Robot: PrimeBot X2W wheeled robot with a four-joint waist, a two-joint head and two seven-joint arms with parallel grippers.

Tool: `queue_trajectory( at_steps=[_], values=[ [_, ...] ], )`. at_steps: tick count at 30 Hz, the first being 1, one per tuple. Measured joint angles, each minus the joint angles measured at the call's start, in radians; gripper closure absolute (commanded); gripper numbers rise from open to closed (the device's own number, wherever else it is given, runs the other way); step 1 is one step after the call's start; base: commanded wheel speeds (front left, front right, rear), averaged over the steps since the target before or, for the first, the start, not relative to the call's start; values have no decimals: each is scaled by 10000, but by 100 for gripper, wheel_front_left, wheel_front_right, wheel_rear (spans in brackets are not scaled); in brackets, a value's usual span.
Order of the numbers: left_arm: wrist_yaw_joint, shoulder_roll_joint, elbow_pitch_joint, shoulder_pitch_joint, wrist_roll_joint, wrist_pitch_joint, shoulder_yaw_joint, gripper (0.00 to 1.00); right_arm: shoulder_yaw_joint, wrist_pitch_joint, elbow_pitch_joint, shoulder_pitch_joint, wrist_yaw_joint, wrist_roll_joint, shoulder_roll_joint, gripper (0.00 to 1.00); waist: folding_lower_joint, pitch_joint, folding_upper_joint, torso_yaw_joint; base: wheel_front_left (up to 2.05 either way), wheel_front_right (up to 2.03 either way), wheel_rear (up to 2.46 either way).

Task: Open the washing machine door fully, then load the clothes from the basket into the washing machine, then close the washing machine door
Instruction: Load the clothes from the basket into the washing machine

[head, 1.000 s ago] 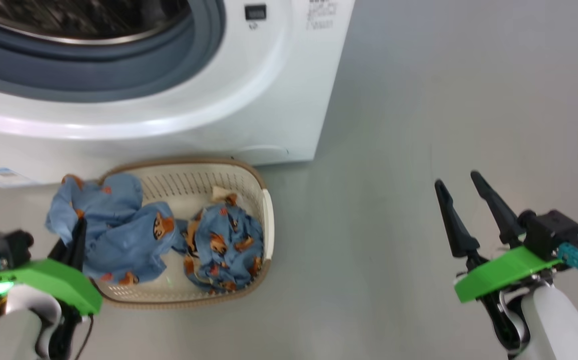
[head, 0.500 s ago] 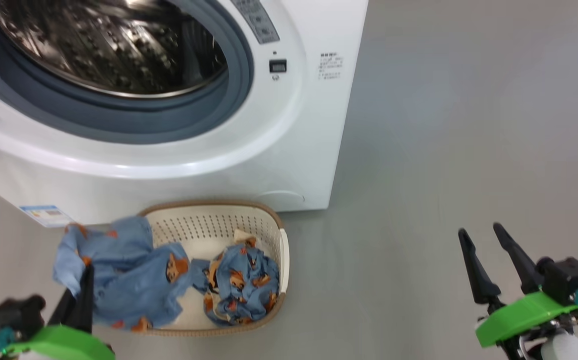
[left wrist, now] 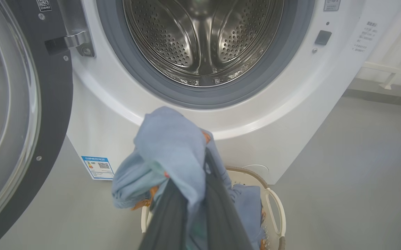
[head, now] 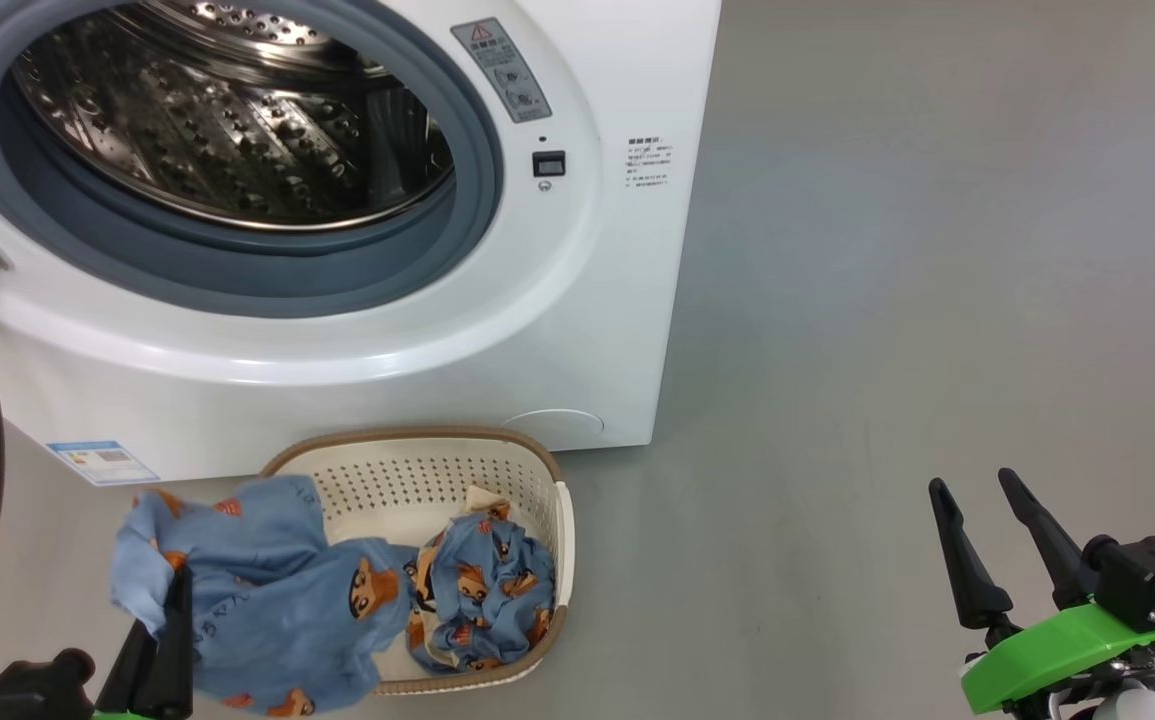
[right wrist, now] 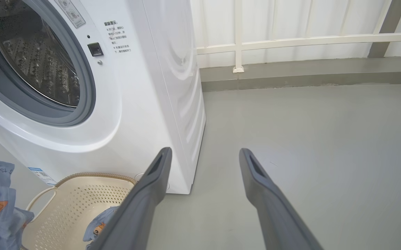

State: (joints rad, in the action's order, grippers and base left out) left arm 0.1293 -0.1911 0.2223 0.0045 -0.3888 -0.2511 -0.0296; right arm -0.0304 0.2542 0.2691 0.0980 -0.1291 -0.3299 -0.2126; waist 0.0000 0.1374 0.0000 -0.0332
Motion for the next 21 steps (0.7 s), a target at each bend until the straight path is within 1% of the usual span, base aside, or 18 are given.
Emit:
queue_trajectory(
  at_steps=[11,15,21],
  values=[
    [0,71,-117,-374,69,0,268,100,-6,0,-96,8,0,0,151,0,0,329,0,-141,0,0,0],
    [0,2,-115,-1074,109,-2,336,100,-4,0,-167,66,0,0,232,0,0,563,0,-195,0,0,0],
    [0,-374,146,-2600,153,-4,341,100,-19,0,-244,397,0,29,326,0,0,1059,0,-300,0,0,0]
  ],
)
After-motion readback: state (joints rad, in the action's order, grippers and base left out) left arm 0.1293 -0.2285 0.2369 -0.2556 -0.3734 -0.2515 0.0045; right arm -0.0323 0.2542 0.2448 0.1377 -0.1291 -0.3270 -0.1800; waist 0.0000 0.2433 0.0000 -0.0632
